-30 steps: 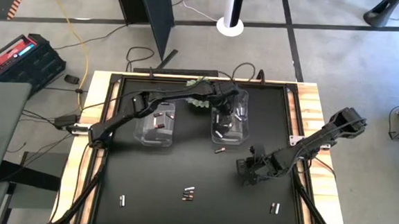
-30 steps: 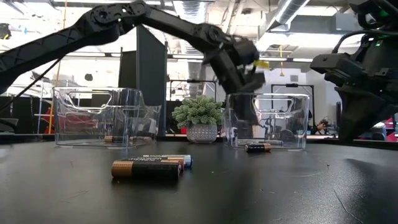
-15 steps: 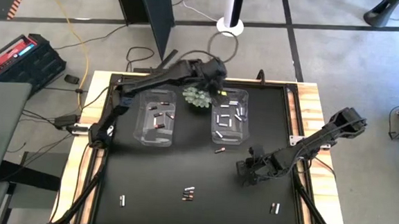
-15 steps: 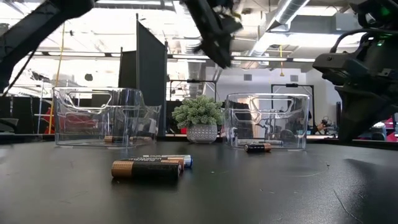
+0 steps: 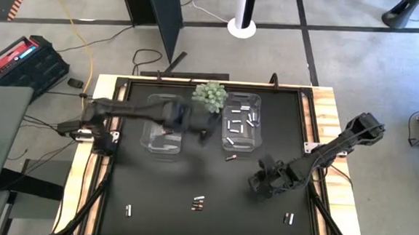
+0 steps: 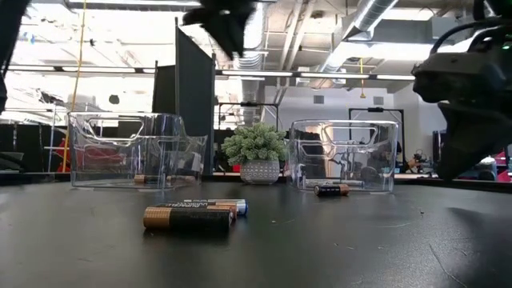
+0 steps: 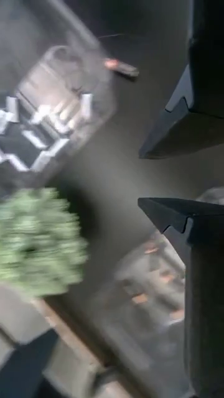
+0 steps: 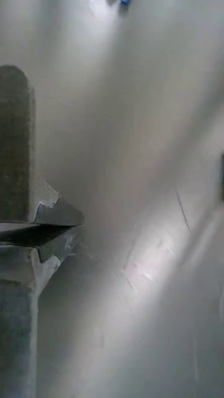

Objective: Sort batteries
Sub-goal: Put the white-blue battery into the right transparent bin

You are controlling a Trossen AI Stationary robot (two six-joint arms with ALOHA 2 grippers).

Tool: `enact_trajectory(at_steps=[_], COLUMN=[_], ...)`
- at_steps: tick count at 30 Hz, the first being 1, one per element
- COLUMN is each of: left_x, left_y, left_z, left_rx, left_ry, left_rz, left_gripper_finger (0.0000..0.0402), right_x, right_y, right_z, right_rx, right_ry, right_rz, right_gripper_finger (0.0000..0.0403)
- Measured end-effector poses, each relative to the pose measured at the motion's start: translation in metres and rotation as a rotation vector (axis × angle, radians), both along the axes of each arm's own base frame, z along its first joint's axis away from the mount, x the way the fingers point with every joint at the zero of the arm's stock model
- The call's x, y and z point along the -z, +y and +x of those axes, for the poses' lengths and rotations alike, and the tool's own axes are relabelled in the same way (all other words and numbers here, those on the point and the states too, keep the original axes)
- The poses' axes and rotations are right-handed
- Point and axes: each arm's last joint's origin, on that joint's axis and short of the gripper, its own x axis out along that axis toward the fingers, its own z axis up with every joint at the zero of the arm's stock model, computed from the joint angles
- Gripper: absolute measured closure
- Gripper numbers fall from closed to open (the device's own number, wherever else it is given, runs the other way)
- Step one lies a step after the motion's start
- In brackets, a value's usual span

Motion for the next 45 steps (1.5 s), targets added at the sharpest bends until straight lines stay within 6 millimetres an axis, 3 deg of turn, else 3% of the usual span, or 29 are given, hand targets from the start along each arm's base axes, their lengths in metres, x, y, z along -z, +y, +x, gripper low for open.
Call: enact_trajectory(at_steps=[13, 20, 38, 45], left_x=[0.076, 0.107, 0.17, 0.171], left_y=[-0.129, -0.171, -0.237, -0.24], left_z=[-0.143, -0.191, -0.183, -0.186], left_rx=[-0.355, -0.516, -0.533, -0.533], left_ry=[-0.284, -0.274, 0.029, 0.054], left_rz=[-0.327, -0.484, -0.656, -0.659], left_gripper_finger=[0.0297, 0.0297, 0.0297, 0.0297], right_x=[0.0, 0.0, 0.0, 0.0], right_y=[0.014, 0.014, 0.015, 0.015], right_z=[-0.009, -0.008, -0.008, -0.008], right_rx=[-0.097, -0.111, -0.11, -0.11], right_ry=[0.006, 0.005, -0.002, -0.002], right_rz=[-0.015, -0.021, -0.016, -0.016], right_gripper_finger=[0.0384, 0.0384, 0.0384, 0.0384])
